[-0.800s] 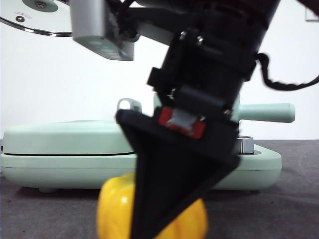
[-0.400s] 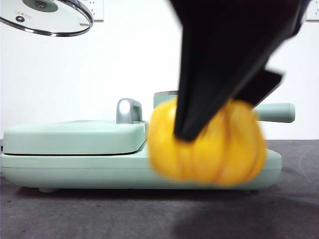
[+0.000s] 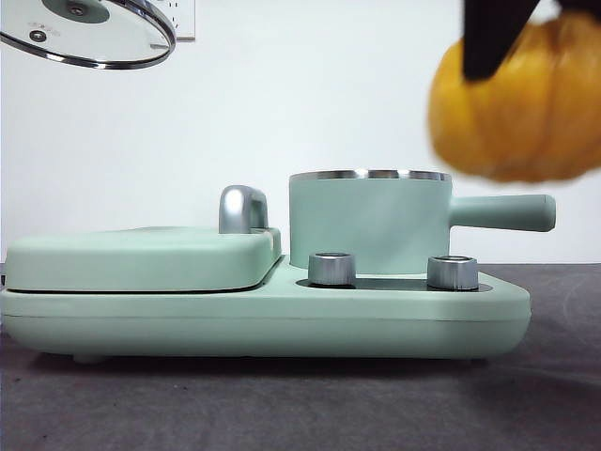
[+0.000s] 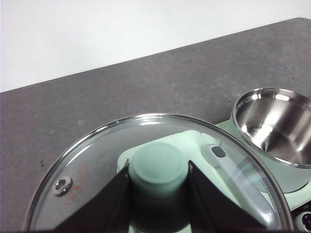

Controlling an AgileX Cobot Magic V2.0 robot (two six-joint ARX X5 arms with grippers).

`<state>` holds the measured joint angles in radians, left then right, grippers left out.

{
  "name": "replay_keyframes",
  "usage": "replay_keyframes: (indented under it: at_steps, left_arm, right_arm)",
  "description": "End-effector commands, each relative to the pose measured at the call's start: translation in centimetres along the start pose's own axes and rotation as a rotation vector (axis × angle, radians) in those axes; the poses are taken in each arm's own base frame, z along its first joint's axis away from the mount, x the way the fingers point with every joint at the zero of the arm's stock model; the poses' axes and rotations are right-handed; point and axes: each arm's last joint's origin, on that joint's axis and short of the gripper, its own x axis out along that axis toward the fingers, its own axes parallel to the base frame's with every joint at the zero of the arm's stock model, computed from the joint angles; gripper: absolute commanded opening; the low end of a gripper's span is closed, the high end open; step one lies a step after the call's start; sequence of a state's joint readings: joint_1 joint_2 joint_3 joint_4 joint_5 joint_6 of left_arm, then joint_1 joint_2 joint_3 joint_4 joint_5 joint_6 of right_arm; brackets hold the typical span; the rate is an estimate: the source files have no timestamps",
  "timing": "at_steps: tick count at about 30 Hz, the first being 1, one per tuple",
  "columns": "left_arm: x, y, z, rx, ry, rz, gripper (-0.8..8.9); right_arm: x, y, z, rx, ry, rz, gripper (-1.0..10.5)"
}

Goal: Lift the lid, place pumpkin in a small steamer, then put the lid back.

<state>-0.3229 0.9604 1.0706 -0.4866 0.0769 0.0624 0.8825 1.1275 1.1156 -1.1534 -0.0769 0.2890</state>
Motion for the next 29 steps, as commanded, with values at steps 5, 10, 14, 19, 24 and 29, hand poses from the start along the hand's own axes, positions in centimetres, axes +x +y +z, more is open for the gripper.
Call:
replay_keyframes:
  at_steps: [5,10,14,19,24,29]
  left_arm:
    - [-0.3,0.0,0.8,0.008,-0.047,0.000,0.14]
    - [-0.3,0.0,0.8,0.008,-0.047,0.000,0.14]
    - [-0.3,0.0,0.8,0.008,-0.047,0.000,0.14]
    - [-0.3,0.0,0.8,0.008,-0.048,0.000,0.14]
    - [-0.3,0.0,0.8,0.008,-0.048,0.000,0.14]
    - [-0.3,0.0,0.8,0.009,-0.048,0.000,0.14]
  right_arm:
    - [-5.0,-1.0,2.6,0.022,-0.145,-0.016,4.0]
    - [-7.1,-2.1,5.7,0.009,-0.232,-0.054,4.0]
    - [-7.5,-3.1,8.9,-0.012,-0.276,-0.111,4.0]
    - [-6.3,-4.1,12.6,-0.036,-0.334,-0.150,4.0]
    - [-3.4,-5.0,15.6,-0.057,-0.351,-0.160,4.0]
    - [-0.1,-5.9,17.5,-0.073,-0.324,-0.171,4.0]
